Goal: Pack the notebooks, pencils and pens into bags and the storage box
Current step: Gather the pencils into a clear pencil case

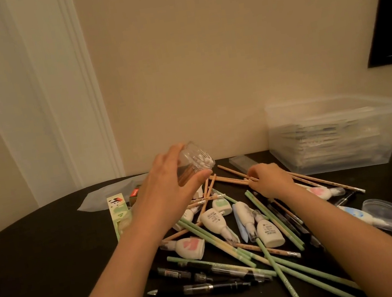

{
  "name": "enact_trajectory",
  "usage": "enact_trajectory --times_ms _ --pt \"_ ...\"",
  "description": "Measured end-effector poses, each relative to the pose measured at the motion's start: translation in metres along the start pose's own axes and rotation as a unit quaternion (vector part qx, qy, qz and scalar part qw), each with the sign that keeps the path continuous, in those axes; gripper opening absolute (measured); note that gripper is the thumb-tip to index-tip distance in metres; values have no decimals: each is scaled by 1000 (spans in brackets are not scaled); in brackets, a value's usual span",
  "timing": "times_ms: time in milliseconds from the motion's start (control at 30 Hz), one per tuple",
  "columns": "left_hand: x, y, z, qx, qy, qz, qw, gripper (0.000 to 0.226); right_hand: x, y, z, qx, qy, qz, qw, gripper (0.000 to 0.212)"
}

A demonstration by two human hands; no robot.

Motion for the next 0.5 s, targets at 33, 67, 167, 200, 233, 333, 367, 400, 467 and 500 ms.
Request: enact_trajectory --times_ms 33,67,167,200,233,333,367,400,467,500 --pt "-1 1 -1 -5 2 -3 1000 70 1 -2 -6 -9 -6 45 999 28" --pt "-2 1 -1 -10 4 -4 1000 70 2 -4 -12 -19 -12 85 996 28" --pt "-8 1 -1 -16 18 -4 1000 72 6 -11 -20 -39 -17 159 986 30" --pt "-10 2 -1 -16 22 -1 1000 72 6 -13 -22 -43 -13 187 981 33" --pt "-11 2 -1 -15 25 3 1000 72 6 -16 -23 -47 -7 218 975 37" --pt "-13 4 -3 -9 36 29 999 67 6 -21 -23 -54 25 297 953 45" --pt "-12 5 -4 -6 35 38 999 66 5 -20 -22 -49 37 309 949 45" --pt "-11 6 -4 -3 31 44 999 66 4 -17 -21 -37 47 310 949 44" --pt "-9 5 -4 -5 26 47 999 66 0 -5 -15 -3 52 285 957 39" --pt "-10 4 -4 -6 26 46 999 66 -1 2 -11 9 47 256 966 35"
Point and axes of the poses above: each hand's wrist, its own z-axis away from the middle knuckle, its own y-axis out of the back of the hand, x = y × z, the point moved 5 cm from there along -z, towards the middle knuckle, and after that the axes turned 10 degrees about -z, right-handed, at the moved point
